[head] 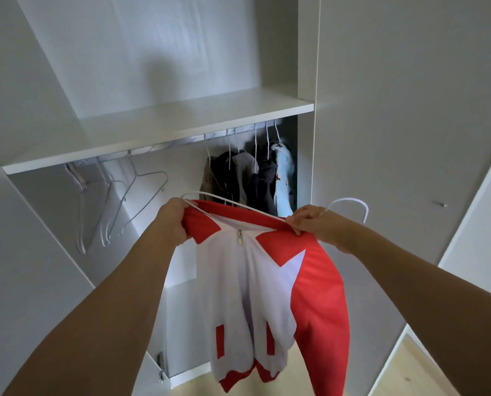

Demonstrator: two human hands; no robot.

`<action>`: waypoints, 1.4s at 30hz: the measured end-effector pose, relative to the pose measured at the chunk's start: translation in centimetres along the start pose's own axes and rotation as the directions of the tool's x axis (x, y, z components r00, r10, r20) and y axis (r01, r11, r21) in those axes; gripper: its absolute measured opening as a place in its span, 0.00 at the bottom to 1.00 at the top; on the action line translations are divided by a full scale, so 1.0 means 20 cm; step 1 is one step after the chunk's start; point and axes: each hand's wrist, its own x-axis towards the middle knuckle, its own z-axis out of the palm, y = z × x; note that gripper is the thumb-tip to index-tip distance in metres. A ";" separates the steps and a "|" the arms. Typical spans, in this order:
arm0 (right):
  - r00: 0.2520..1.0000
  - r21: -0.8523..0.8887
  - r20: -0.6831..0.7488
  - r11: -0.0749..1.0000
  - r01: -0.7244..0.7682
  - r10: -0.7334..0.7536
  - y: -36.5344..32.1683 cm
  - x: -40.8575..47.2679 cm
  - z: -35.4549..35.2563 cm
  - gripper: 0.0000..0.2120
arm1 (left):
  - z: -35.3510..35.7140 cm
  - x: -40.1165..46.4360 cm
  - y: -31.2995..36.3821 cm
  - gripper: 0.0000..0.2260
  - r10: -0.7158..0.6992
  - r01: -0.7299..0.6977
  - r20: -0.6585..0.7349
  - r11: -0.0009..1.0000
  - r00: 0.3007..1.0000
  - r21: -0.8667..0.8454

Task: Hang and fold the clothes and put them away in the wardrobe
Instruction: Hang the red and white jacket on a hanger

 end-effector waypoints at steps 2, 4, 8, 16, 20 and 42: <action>0.999 -0.076 -0.001 0.996 -0.049 0.049 -0.02 0.02 -0.04 0.20 | -0.03 -0.01 0.04 0.11 -0.009 0.008 0.052 1.000 0.999 0.028; 0.998 -0.106 0.011 0.992 -0.063 0.064 -0.03 0.02 -0.07 0.20 | -0.07 -0.02 0.08 0.14 -0.028 0.018 0.121 0.996 0.992 0.083; 0.998 -0.091 0.002 0.993 -0.069 0.070 -0.01 0.03 -0.09 0.20 | -0.04 -0.03 0.13 0.13 -0.008 -0.005 0.155 0.997 0.988 0.080; 0.995 0.216 -0.037 0.972 -0.087 0.098 0.06 0.04 -0.06 0.16 | 0.10 -0.06 0.07 0.08 0.069 -0.070 0.019 0.996 0.997 0.060; 0.984 0.344 -0.046 0.927 -0.147 0.173 0.04 0.04 -0.02 0.21 | 0.10 0.00 0.04 0.07 0.151 -0.140 -0.039 0.969 0.988 0.201; 0.985 -0.095 -0.165 0.995 0.030 -0.046 -0.26 0.15 0.01 0.24 | 0.17 -0.15 -0.04 0.20 0.464 -0.666 0.539 0.162 0.703 0.728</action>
